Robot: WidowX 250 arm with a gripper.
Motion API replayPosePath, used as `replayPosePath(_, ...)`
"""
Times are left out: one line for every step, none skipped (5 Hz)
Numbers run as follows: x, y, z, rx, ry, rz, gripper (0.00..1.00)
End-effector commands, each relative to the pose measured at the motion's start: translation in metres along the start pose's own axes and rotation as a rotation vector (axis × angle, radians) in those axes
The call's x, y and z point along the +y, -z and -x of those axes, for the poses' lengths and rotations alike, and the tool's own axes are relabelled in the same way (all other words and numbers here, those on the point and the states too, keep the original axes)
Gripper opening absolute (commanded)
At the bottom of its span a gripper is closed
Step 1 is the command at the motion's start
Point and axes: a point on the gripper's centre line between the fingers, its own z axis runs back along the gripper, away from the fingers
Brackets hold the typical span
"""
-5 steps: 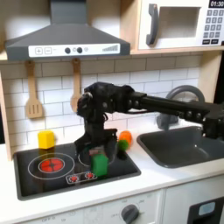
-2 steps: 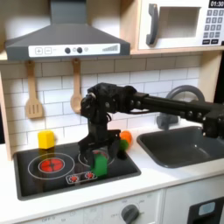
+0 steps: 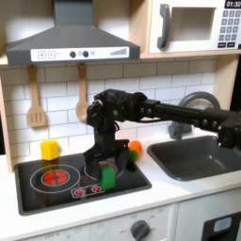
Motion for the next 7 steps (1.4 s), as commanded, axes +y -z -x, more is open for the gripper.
replayPosePath(0.0041,0.0077,0.0000,0.014,-0.008,-0.014,1.00)
replayPosePath(0.0037,0.0060,-0.0001,0.006,-0.006,-0.014,1.00)
replayPosePath(0.0046,0.0063,-0.0007,0.004,-0.004,-0.016,1.00)
replayPosePath(0.0044,0.0070,0.0011,0.009,0.003,-0.013,1.00)
replayPosePath(0.0048,0.0092,0.0016,0.015,0.001,-0.012,1.00)
replayPosePath(0.0048,0.0099,0.0023,0.016,0.000,-0.010,1.00)
replayPosePath(0.0046,0.0128,0.0029,0.025,-0.003,-0.013,1.00)
